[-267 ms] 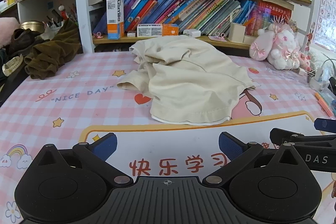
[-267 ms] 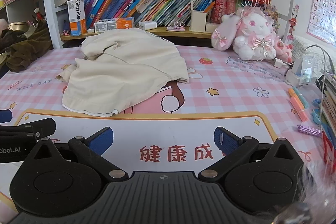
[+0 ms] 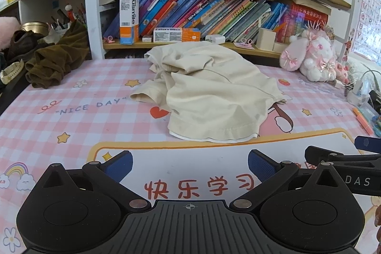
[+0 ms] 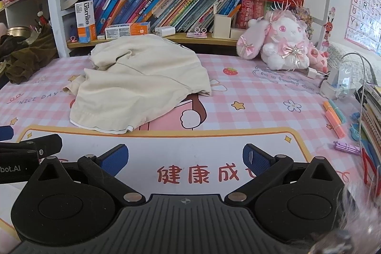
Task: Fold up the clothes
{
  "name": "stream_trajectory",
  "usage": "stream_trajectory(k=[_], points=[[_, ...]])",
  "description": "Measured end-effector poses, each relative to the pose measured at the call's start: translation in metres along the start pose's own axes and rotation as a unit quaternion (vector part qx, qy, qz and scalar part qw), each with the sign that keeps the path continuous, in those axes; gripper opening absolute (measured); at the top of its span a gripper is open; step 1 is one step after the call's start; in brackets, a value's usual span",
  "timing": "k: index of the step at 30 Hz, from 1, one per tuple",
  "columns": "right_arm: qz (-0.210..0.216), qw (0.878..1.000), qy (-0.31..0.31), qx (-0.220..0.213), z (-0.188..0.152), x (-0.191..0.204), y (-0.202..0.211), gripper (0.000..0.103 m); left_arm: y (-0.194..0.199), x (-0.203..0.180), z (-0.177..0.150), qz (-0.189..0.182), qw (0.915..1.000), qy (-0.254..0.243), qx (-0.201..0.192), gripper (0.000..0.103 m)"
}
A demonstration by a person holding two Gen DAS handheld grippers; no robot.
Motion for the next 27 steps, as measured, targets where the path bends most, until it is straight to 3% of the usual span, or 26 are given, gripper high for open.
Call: stream_trajectory(k=[27], points=[[0.016, 1.0, 0.001, 0.009, -0.0009, 0.0077, 0.0017, 0.103, 0.0005, 0.0052, -0.0019, 0.001, 0.9998, -0.018, 0.001, 0.103]])
Point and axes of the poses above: each gripper's, at about its wrist camera, not at the fingertips, and y roughly against the way its jaws point, x to its left, z to its top, the point moved 3 cm from there along -y, roughly the way its jaws point, and after that the axes turned 7 degrees about x, right-handed, at the moved point
